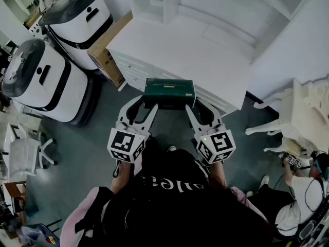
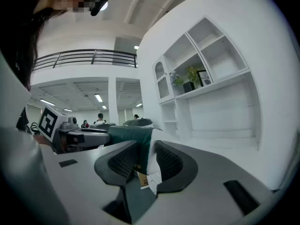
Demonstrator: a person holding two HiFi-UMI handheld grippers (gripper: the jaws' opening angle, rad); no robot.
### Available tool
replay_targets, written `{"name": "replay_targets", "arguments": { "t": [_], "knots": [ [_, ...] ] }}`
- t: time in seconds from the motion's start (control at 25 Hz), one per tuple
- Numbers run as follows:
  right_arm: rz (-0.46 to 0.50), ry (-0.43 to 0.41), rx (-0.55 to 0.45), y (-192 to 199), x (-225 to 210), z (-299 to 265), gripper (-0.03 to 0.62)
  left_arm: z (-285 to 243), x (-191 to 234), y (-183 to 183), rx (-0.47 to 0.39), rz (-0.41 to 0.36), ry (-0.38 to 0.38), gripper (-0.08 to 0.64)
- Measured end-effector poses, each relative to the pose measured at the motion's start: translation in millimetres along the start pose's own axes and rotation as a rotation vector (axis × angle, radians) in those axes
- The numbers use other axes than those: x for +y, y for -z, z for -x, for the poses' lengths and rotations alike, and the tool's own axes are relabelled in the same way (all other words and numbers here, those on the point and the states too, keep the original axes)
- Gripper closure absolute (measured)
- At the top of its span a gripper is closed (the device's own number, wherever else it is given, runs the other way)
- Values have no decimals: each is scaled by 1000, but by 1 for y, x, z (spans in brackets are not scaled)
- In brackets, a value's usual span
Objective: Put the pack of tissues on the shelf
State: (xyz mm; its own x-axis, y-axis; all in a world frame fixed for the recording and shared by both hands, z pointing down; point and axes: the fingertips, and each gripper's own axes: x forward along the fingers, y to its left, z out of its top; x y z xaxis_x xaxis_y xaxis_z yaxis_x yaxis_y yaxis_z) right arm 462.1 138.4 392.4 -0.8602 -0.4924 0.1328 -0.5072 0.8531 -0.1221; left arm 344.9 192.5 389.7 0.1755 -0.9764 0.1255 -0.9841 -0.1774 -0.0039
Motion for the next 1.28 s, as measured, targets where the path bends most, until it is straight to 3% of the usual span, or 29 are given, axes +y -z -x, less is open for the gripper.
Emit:
{"name": "replay_targets", "arguments": {
  "t": [0.48,0.76,1.04,1.28],
  "knots": [
    [0,-9,-5,2,-2,0,442,0,-1,0,1,-3,-15,377],
    [-11,-57,6,8,-1,-8,442,4,1,6,16,2,-64,377],
    [-5,-116,24,9,23,-43,442,20,37,10,27,12,-125,377],
    [-8,-121,41,11,28,-84,442,12,77,17,33,25,-128,377]
  ]
}}
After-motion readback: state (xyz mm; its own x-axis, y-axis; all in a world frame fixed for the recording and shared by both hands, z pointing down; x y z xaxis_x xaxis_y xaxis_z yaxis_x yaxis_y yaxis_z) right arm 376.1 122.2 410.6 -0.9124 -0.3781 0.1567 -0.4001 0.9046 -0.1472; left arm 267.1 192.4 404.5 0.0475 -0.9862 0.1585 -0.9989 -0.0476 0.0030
